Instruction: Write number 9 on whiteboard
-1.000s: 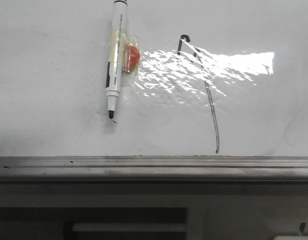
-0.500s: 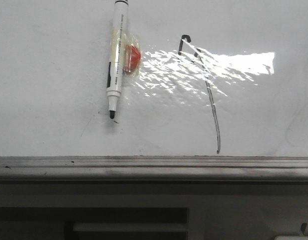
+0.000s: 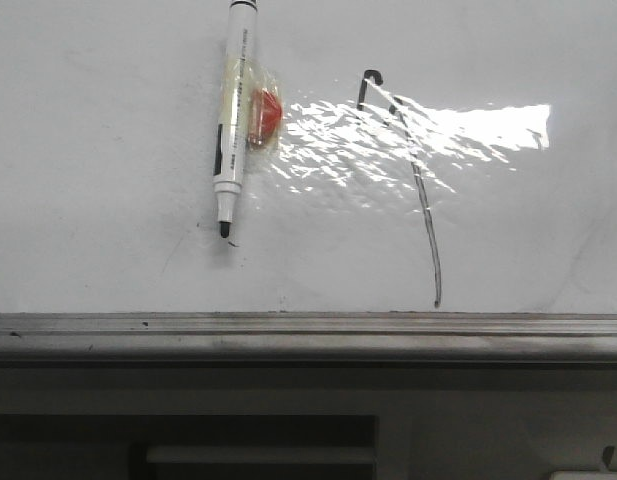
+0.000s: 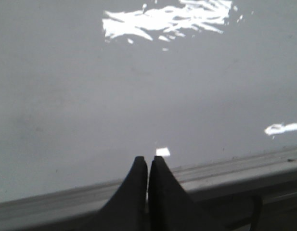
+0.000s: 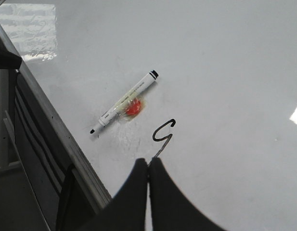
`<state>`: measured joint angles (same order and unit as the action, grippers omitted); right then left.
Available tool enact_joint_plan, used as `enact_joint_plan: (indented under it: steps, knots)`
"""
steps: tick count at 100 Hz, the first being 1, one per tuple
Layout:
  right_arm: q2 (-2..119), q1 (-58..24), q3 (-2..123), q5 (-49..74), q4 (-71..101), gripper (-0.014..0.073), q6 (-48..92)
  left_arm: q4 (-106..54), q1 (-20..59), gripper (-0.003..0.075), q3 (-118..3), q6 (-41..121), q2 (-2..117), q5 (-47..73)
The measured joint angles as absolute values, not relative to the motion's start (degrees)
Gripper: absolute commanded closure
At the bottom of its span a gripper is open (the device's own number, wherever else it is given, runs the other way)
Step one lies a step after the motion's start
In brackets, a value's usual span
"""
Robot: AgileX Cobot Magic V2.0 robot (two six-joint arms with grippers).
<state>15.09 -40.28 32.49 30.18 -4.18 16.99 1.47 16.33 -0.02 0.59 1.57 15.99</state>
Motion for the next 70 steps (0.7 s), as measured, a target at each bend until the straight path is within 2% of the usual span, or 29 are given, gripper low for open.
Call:
enact_joint_plan:
  steps: [70]
  knots:
    - [15.09,-40.28,32.49,30.28,-4.18,0.0634,16.99,1.97,15.17,0.0741,0.0,0.52,-0.26,18.34]
